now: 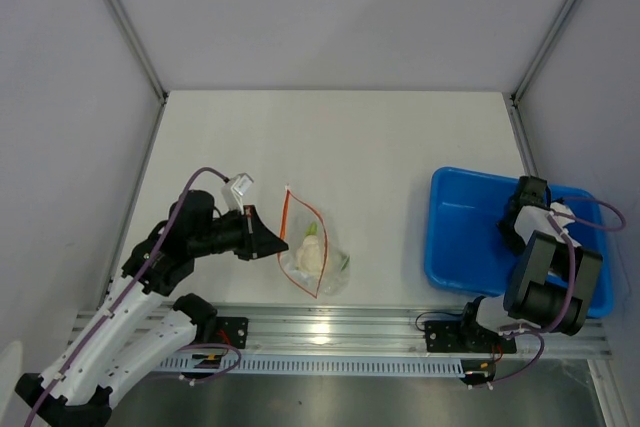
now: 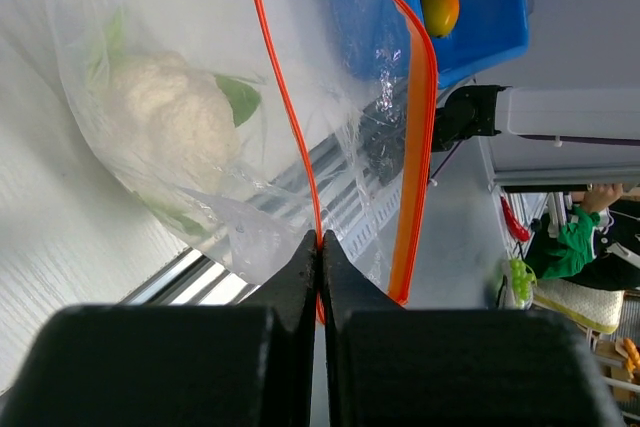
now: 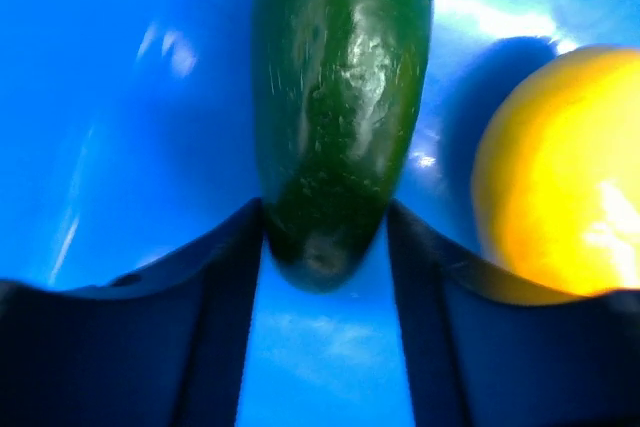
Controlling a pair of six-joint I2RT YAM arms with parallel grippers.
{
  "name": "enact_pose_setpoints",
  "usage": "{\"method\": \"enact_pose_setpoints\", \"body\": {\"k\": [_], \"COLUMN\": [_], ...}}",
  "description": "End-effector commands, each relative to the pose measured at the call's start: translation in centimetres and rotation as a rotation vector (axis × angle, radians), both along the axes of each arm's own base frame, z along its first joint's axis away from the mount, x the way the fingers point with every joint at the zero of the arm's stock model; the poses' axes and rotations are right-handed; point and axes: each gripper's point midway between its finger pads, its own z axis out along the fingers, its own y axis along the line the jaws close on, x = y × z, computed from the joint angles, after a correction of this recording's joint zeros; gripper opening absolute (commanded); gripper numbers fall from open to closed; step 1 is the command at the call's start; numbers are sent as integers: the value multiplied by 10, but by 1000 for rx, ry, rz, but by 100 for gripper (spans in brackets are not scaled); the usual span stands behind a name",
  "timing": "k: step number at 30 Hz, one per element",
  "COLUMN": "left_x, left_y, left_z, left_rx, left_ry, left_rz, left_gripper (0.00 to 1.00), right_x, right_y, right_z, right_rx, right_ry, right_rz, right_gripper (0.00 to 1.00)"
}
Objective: Place the food in the zip-top bag and seal the zipper
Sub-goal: Pick up the fake vegetable from the bin.
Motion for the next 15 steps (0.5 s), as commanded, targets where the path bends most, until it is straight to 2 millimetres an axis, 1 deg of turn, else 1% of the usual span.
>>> {"method": "enact_pose_setpoints", "body": {"k": [1,3,4,5,6,7,8,11,12,13,14,15], "left_x": [-6,-7,-8,-8,-8,-7,-7,-7,-6,-6,-5,-5], "left_y": [-3,-2,-2,-1,-1,-1,-1,-3,-3,-3,-4,-4], "left_z": [1,-5,-4,-4,-4,-3,-3,0,0,1,2,1], "left_rx": [-6,15,16,19,16,15,13,-1,-3,-6,-7,-6], "left_ry": [6,25,22,21,16,10,9,4,5,3,0,1], "left_rz": [-43,-51,-52,-51,-48,-45,-44,-46,-45,-49,-47,-47], "left_gripper": [1,0,1,0,1,0,1,0,1,1,1,1], "right_x": [-5,-4,-4,-4,-4,-4,-3,-3,0,-2,2,3], "right_y": [-6,-4,-1,1,1,3,3,5,5,6,7,8], "right_z": [-9,-12,-15,-16,-16,-16,-14,-7,1,5,19,26], "right_rx": [-24,-19,-5,5,2,9,8,9,1,3,-7,-8], "right_ry": [0,-5,-5,-10,-8,-9,-16,-29,-54,-57,-100,-118], "right_rz": [-27,-12,5,19,22,30,34,49,55,62,71,79], "right_gripper": [50,46,33,24,18,5,0,0,0,0,0,0]}}
